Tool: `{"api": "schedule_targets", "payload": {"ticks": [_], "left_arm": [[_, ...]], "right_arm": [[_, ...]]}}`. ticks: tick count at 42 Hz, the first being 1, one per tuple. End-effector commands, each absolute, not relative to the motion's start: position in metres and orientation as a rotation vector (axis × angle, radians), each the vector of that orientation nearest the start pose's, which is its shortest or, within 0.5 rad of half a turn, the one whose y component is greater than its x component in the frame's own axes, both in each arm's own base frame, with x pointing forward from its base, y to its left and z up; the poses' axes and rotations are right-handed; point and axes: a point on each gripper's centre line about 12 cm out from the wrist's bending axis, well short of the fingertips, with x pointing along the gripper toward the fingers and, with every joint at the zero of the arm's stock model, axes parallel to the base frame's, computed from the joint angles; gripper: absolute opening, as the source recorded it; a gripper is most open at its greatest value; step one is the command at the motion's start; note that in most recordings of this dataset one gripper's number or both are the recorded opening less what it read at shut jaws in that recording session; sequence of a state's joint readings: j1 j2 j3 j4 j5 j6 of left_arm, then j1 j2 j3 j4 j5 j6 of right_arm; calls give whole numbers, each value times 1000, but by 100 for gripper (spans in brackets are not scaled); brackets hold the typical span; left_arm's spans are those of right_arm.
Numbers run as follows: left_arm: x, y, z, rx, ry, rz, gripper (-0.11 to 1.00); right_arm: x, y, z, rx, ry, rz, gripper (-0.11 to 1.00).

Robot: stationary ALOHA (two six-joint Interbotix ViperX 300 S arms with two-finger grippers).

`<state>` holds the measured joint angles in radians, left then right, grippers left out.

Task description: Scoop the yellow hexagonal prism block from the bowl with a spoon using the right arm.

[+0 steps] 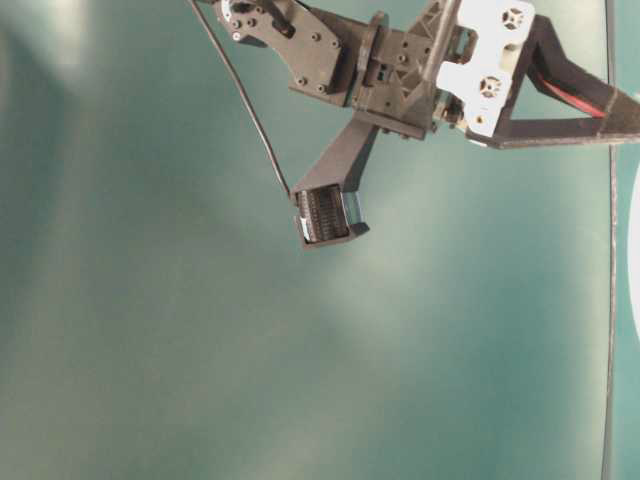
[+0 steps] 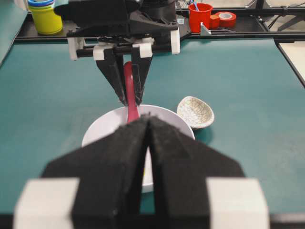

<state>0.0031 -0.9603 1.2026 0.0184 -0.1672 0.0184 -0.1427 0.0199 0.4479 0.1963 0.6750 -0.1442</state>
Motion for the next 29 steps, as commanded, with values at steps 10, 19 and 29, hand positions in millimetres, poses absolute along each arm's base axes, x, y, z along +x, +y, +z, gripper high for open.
{"api": "schedule_targets", "payload": {"ticks": [10,19,29], "left_arm": [[200,0,271,38,68,-2,0],[200,0,271,38,68,-2,0],[200,0,271,39,68,0,0]], "right_arm": [[392,-37,192,146,1060,-17,23],[396,-36,190,141,1044,-17,23],[403,-31,190,137,1024,-9,23]]}}
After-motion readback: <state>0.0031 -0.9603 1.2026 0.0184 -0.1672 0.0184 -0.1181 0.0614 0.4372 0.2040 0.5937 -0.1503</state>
